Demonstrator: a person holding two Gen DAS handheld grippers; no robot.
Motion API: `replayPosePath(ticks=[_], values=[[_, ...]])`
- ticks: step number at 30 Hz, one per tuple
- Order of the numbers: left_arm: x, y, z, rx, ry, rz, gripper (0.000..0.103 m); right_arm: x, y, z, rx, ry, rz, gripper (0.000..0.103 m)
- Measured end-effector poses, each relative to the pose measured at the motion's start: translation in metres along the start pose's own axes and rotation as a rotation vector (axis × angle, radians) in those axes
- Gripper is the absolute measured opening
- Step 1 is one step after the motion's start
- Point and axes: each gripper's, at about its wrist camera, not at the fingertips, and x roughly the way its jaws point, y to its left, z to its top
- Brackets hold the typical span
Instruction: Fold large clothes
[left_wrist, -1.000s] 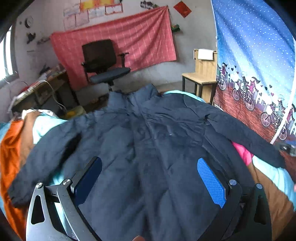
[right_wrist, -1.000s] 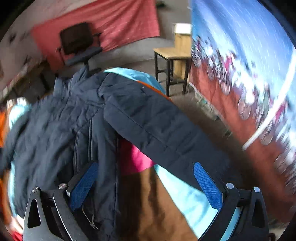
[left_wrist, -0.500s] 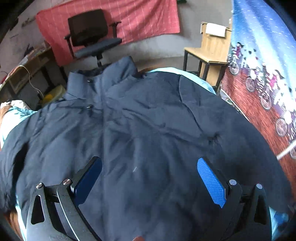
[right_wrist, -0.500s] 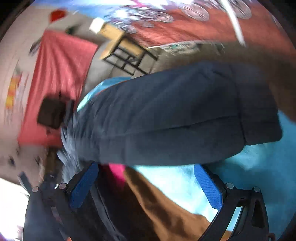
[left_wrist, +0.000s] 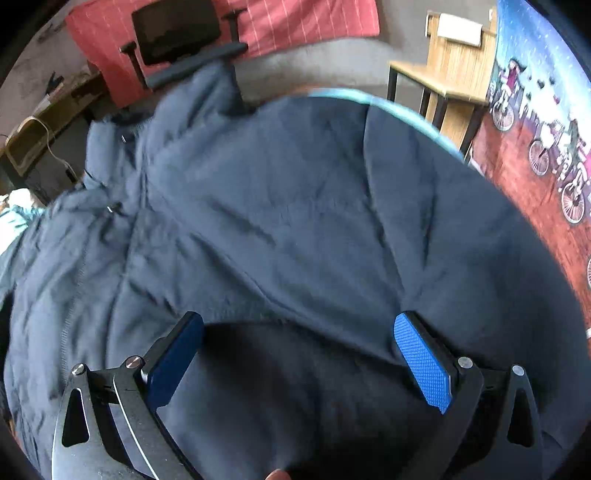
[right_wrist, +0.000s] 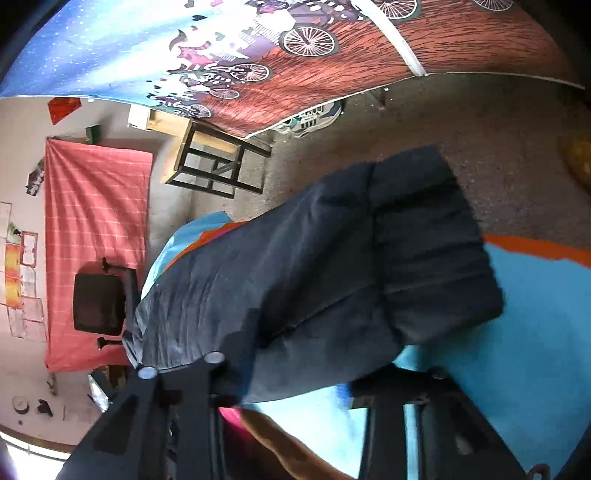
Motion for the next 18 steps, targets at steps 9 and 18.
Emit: replayPosePath(ticks=[9,18], values=[[-0.052,0.059,-0.015,-0.06,-0.054,-0.094,0.101,-0.052,0.079,-0.009,-0.409,-0.25,0.001,0.009],[-0.161,0.159,-0.097,-0.119,-0.174,-0.134,0.101,-0.091,0.218,-0.093,-0.877,-0.466,0.202,0.009]])
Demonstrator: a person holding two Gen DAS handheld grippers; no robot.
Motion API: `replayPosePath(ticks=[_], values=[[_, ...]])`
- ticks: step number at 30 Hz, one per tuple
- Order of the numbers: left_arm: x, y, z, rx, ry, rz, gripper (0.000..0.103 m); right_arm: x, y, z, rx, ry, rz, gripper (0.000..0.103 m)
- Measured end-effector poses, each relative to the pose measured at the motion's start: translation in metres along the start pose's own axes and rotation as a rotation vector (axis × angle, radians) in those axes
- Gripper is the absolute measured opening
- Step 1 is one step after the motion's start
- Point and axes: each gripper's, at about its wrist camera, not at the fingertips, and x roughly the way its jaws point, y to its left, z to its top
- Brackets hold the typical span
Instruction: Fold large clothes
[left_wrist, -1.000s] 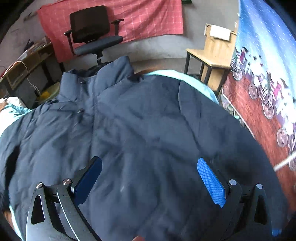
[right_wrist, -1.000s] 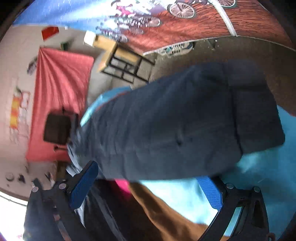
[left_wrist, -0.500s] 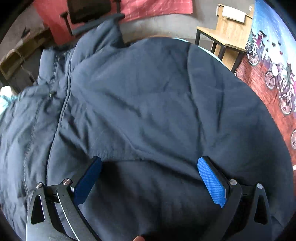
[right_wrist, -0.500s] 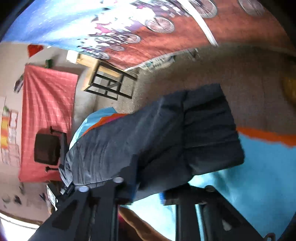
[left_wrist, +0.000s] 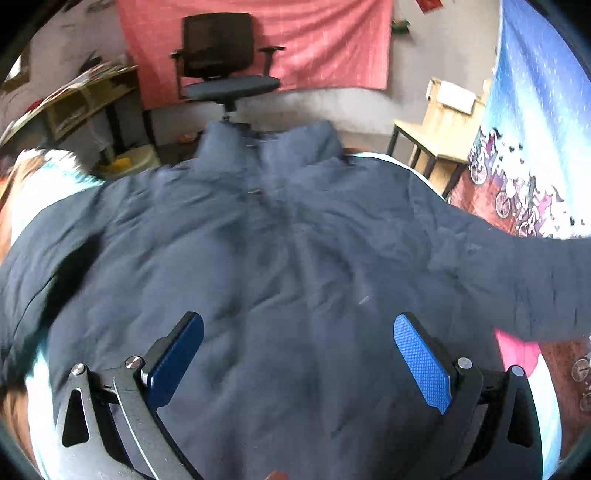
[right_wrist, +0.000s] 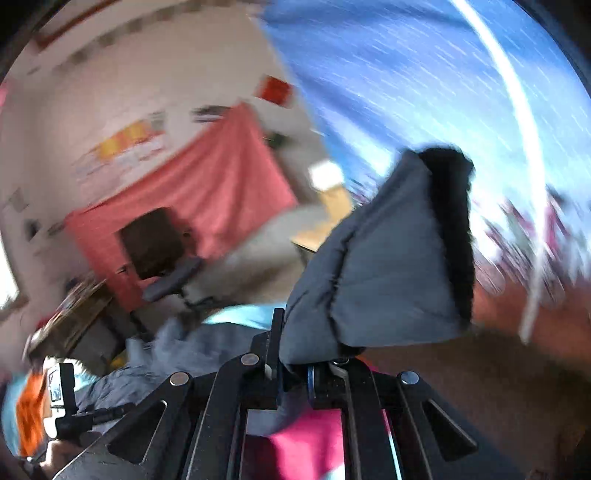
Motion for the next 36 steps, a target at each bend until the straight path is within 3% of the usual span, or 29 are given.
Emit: replayPosePath(ticks=[3,6,12,18,24,25,27,28,29,32,36], values=[[-0.026,0.034,-0.021,-0.054,0.022,0.009,0.101,-0.001,0.062,0.003,-0.13,-0.037,0.127,0.009],[-0.055,0.071,-0.041,-0.079,0.037,0.082,0.101,0.006,0.118,-0.004,-0.209,-0.034,0.251,0.009],[-0.109,0.143,-0.067,-0.25,-0.021,0.161,0.101,0.055,0.246,-0.048,-0.369,0.1,0.449,0.009],[-0.14,0.19,-0.075,-0.371,-0.082,0.205,0.101,0.115,0.342,-0.126,-0.554,0.283,0.501,0.009],[-0.135,0.202,-0.079,-0.409,-0.087,0.21,0.101,0.151,0.372,-0.202,-0.656,0.492,0.495,0.013],[-0.131,0.202,-0.078,-0.413,-0.088,0.205,0.101,0.151,0.374,-0.213,-0.678,0.531,0.495,0.02],[-0.122,0.199,-0.073,-0.422,-0.091,0.185,0.101,0.153,0.374,-0.234,-0.709,0.627,0.53,0.048],[-0.116,0.199,-0.07,-0.424,-0.097,0.174,0.101,0.152,0.372,-0.243,-0.723,0.667,0.537,0.078],[-0.113,0.195,-0.069,-0.42,-0.105,0.157,0.101,0.153,0.371,-0.245,-0.732,0.679,0.539,0.091],[-0.099,0.189,-0.061,-0.39,-0.13,0.115,0.101,0.145,0.35,-0.235,-0.733,0.674,0.589,0.091],[-0.082,0.169,-0.05,-0.334,-0.139,0.078,0.101,0.14,0.304,-0.197,-0.621,0.628,0.593,0.091]])
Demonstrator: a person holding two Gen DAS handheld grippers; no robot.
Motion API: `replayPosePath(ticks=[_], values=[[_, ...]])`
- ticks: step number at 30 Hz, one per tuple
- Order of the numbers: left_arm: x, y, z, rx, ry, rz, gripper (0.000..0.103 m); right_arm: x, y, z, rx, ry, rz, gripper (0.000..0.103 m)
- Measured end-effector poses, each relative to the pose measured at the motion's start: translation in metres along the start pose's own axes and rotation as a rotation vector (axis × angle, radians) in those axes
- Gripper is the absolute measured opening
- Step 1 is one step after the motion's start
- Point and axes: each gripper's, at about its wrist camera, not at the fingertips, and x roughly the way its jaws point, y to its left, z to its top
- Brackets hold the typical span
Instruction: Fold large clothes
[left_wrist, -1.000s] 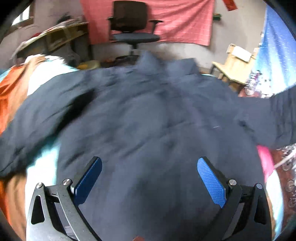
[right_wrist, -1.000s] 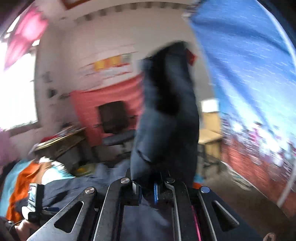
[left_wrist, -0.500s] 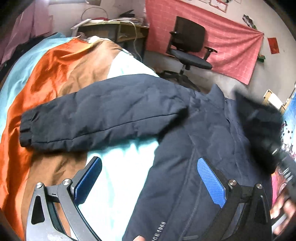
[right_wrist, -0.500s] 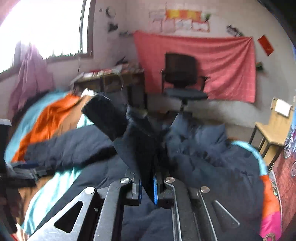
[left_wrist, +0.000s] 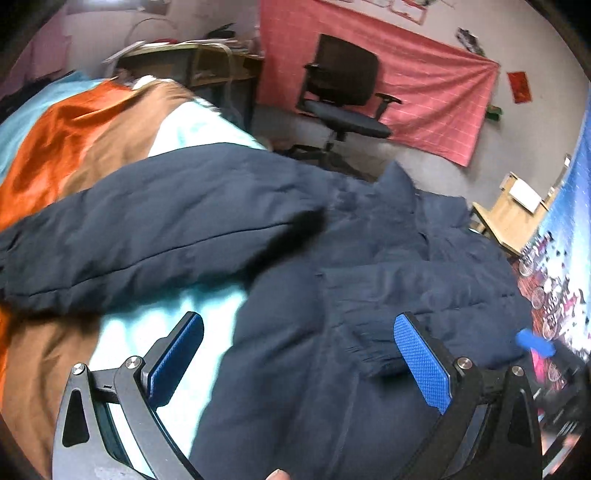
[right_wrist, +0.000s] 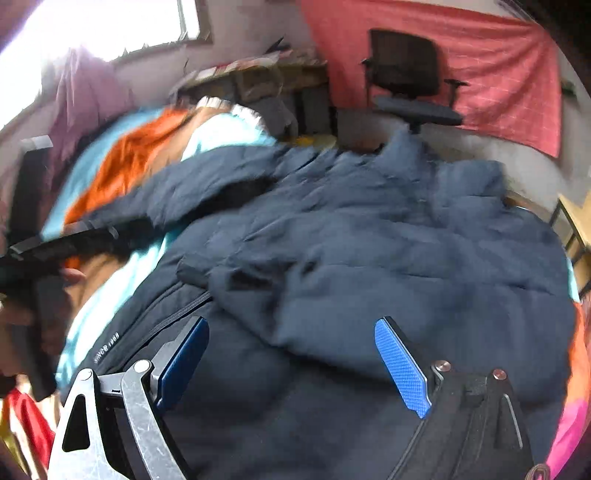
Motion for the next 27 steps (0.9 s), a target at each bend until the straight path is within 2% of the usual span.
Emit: replayPosePath(ticks=[3,6,8,11,16,21,27], values=[[0.02,-0.023,-0.001,0.059,0.028,0.009,0.101,-0.029,-0.051,-0.003,0.094,-0.113,-0.113,0.091],[0.043,-0.047,-0.006,0.172,0.046,0.092,0.101,-0.044,-0.112,-0.005,0.241,-0.156,-0.258,0.089],[0.057,-0.058,-0.01,0.244,0.051,0.156,0.101,-0.046,-0.154,-0.008,0.348,-0.146,-0.302,0.063],[0.074,-0.059,-0.015,0.271,0.071,0.191,0.101,-0.029,-0.196,-0.016,0.448,-0.055,-0.343,0.043],[0.091,-0.051,-0.023,0.245,0.11,0.179,0.102,-0.001,-0.22,-0.033,0.481,0.022,-0.331,0.042],[0.1,-0.047,-0.025,0.232,0.113,0.167,0.102,0.024,-0.215,-0.037,0.397,0.069,-0.375,0.045],[0.075,-0.035,-0.022,0.172,0.063,0.12,0.102,0.022,-0.211,-0.043,0.387,0.041,-0.38,0.048]])
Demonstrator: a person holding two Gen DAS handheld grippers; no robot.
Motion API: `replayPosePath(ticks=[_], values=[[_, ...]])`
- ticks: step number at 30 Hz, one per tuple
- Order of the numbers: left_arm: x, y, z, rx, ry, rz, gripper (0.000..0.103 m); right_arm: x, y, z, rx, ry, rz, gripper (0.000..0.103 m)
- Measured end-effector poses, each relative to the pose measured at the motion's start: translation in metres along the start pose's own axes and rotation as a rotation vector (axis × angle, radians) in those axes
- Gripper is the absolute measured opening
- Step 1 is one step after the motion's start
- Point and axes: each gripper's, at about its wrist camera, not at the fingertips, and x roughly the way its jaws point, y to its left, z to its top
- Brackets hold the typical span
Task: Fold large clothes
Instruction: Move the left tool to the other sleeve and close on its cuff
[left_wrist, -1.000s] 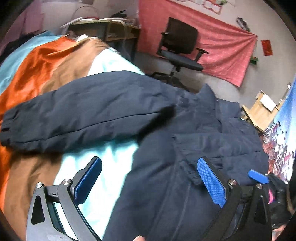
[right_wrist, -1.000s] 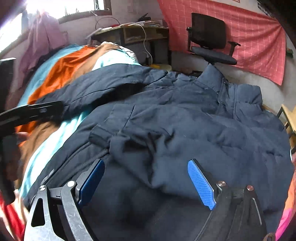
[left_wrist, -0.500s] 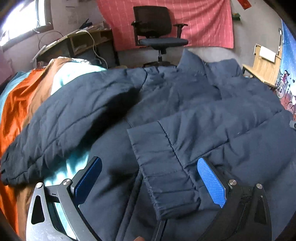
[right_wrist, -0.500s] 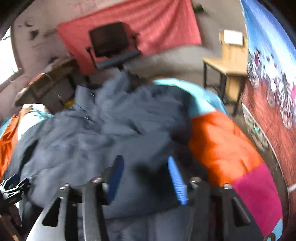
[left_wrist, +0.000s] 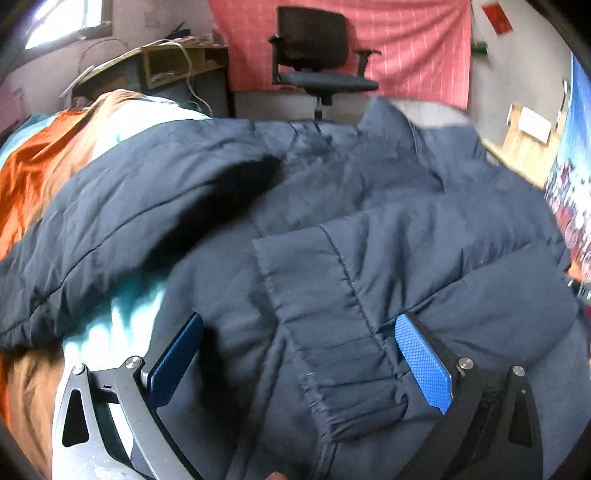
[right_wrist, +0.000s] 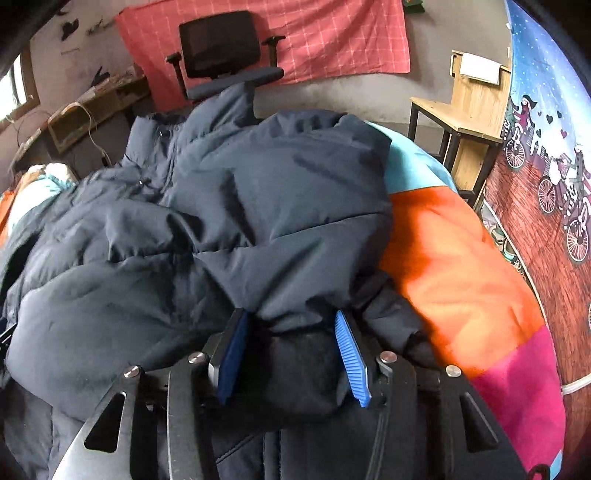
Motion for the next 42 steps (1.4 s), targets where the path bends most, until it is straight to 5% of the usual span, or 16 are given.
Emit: replayPosePath(ticks=[4,12,18,23,29,37,42], values=[[-0.03,0.045,-0.011,-0.139,-0.03,-0.008,0.102,-0.015,-0.001,-0.002,0.012,-0.029,0.029,0.069],[-0.085,0.185,-0.047,-0.445,-0.063,0.157,0.102,-0.057,0.042,-0.001,-0.073,-0.085,0.068,0.08],[-0.081,0.285,-0.064,-0.762,-0.045,0.232,0.102,-0.073,0.13,0.01,-0.184,-0.128,0.169,0.083],[-0.075,0.314,-0.061,-0.853,-0.06,0.244,0.102,-0.05,0.226,0.016,-0.272,-0.082,0.246,0.083],[-0.066,0.324,-0.065,-0.903,-0.098,0.223,0.096,-0.006,0.32,0.017,-0.381,-0.037,0.222,0.083],[-0.05,0.327,-0.056,-0.838,-0.116,0.231,0.017,0.041,0.36,0.012,-0.434,-0.001,0.156,0.083],[-0.074,0.308,-0.031,-0.689,-0.249,0.265,0.005,0.061,0.353,0.01,-0.397,0.027,0.197,0.085]])
